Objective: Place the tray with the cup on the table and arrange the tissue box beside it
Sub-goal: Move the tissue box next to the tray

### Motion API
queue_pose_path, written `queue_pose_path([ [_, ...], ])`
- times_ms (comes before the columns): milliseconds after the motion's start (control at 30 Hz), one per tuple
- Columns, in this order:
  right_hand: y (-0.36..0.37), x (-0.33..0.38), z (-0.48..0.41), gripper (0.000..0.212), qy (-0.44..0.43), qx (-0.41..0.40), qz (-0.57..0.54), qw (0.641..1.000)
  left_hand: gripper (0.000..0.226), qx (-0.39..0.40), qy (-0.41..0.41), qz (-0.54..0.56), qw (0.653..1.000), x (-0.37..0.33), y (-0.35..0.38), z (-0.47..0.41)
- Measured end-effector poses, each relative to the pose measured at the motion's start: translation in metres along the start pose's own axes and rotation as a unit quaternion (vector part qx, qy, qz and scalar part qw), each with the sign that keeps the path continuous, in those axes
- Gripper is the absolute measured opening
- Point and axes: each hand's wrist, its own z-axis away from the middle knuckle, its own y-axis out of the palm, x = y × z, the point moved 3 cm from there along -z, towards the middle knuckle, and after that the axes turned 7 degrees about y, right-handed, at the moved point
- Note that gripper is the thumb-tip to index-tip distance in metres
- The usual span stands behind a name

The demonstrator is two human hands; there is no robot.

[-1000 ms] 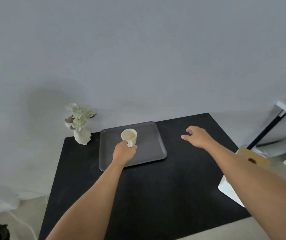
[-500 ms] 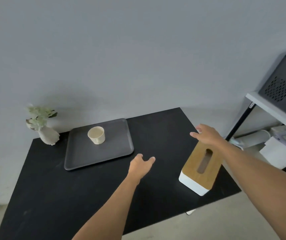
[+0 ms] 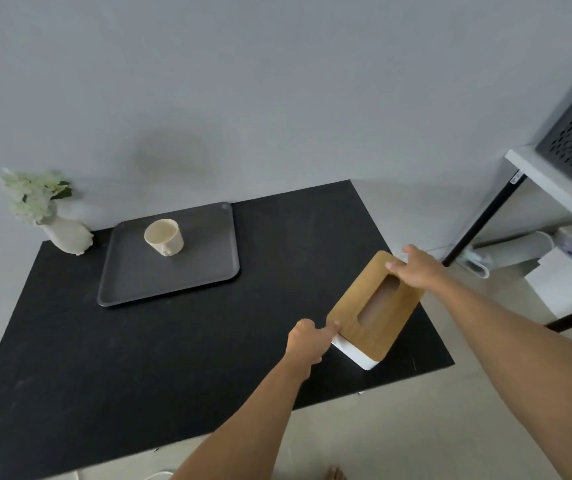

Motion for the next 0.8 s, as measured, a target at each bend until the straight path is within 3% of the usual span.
queue_pose_path([
  [233, 0.013, -0.004, -0.007, 0.055, 0.017, 0.031, 0.0, 0.999, 0.039, 0.0, -0.029, 0.02, 0.999, -0.005, 0.013, -0.007],
  [433, 0.013, 0.006, -0.004, 0.041, 0.007, 0.016, -0.002, 1.0, 0.056, 0.007, -0.038, 0.103, 0.994, -0.003, 0.014, -0.003],
  [633, 0.01, 0.038, 0.0, 0.033, -0.017, 0.022, -0.042, 0.999, 0.066, -0.095, 0.004, 0.155, 0.983, -0.011, -0.018, 0.0],
  [800, 0.012, 0.077, 0.0, 0.033, -0.048, 0.02, -0.091, 0.995, 0.039, -0.18, 0.088, 0.176, 0.964, -0.029, -0.07, -0.002],
])
